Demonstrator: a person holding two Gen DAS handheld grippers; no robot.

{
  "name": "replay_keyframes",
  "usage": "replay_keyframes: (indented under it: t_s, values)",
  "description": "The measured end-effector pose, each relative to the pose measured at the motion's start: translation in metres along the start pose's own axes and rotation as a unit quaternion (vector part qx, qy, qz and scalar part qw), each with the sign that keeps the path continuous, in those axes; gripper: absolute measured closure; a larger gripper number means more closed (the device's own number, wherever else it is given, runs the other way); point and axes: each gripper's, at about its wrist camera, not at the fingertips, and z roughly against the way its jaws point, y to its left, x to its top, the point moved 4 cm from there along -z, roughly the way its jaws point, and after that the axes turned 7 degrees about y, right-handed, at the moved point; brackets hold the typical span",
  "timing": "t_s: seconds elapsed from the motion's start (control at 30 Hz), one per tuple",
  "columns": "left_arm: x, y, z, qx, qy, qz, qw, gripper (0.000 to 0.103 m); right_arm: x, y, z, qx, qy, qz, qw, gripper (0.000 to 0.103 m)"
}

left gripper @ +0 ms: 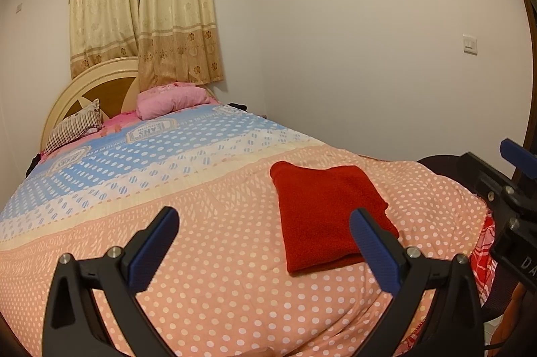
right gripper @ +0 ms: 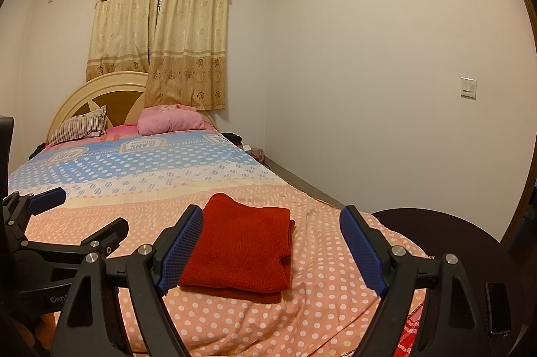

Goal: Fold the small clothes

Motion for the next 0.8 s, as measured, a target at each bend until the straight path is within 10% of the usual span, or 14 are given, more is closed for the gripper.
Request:
replay_keyframes:
  t_s: [0.8]
  values:
    - [-0.004, 0.007, -0.01, 0.012, 0.021, 0.006, 0.9997, 0.0, -0.01, 0.003, -0.013, -0.002, 0.017, 0.0, 1.0, 0.019]
